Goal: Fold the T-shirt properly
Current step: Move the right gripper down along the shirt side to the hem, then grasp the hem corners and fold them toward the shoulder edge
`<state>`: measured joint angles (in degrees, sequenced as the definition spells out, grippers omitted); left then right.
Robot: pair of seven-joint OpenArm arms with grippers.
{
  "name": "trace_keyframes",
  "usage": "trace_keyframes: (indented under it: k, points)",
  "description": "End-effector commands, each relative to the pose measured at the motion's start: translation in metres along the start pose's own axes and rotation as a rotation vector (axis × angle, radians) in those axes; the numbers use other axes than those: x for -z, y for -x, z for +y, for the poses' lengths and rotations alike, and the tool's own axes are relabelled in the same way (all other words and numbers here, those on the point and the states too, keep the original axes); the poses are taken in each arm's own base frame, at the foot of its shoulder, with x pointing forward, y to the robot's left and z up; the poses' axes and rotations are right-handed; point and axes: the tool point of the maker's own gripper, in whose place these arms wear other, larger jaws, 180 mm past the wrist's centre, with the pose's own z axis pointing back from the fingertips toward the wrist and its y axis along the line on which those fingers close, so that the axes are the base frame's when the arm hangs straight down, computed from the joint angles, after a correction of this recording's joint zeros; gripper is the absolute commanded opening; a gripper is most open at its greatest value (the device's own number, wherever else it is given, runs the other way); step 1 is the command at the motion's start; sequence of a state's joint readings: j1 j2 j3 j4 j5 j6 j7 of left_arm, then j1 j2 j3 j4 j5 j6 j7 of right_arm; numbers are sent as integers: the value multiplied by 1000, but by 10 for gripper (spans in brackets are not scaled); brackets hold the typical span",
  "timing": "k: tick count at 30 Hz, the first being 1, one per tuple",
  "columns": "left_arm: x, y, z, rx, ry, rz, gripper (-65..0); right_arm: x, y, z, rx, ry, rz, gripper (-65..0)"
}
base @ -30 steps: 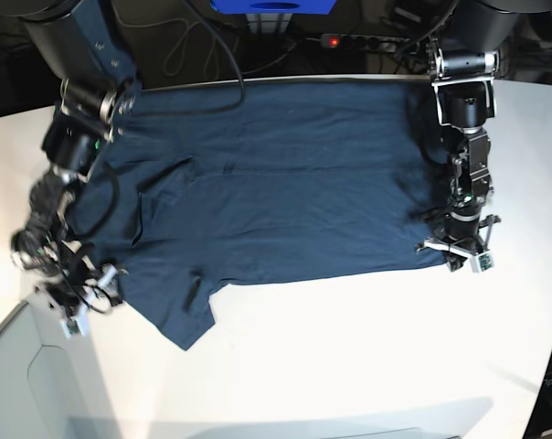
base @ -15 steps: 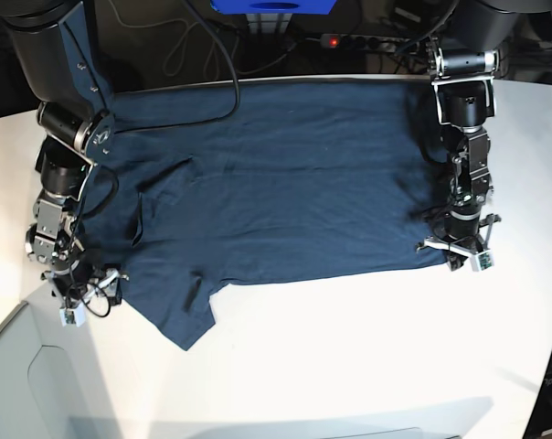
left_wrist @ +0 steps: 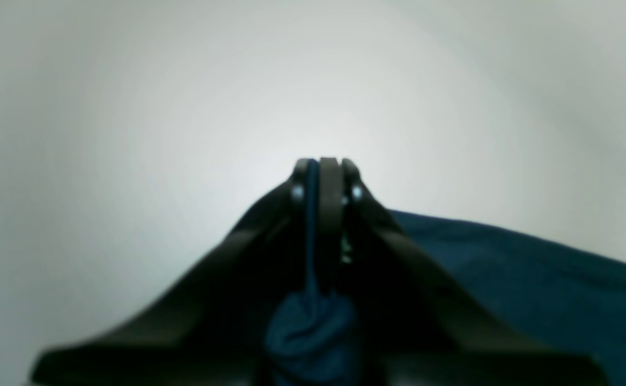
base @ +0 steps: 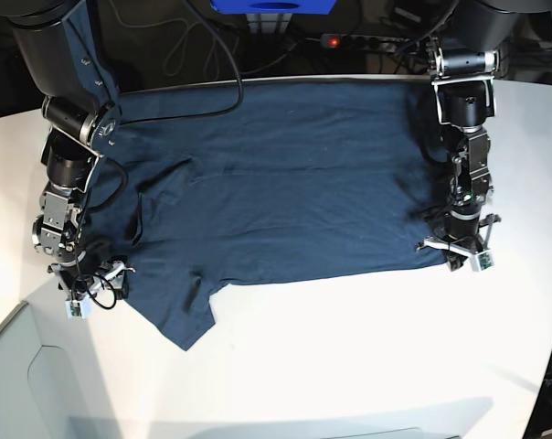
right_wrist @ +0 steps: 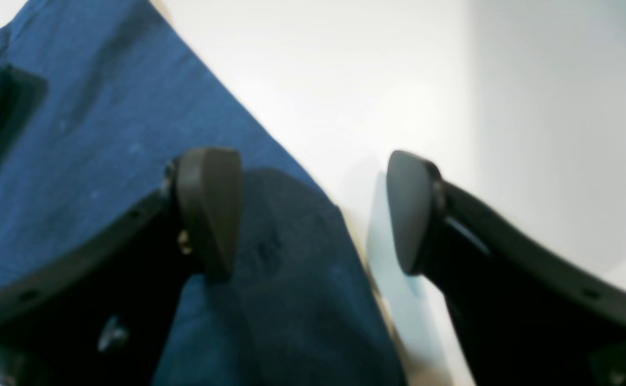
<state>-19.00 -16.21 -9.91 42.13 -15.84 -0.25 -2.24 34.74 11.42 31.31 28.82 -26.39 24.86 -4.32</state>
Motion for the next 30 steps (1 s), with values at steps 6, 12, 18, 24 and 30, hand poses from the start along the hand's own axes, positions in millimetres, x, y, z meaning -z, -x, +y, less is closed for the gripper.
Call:
trace_keyframes:
  k: [6,12,18,24,30]
  points:
    - [-1,17,6,13,-14,82,-650,-1,13,5,-50,-11,34,-520]
    - [-5,22,8,12,-17,88,-650,-3,5,3,-69,-5,13,-645]
    - [-17,-9,-4,42,23,-7,-650,-27,-23,8,-167,0,-99,-649]
    - [-39,-41,-16,70,62,-71,-650,-52,-32,9,-226,37,-171,-649]
    - [-62,-69,-6,63,44,-135,-650,-87,-42,11,-250,62,-231,-649]
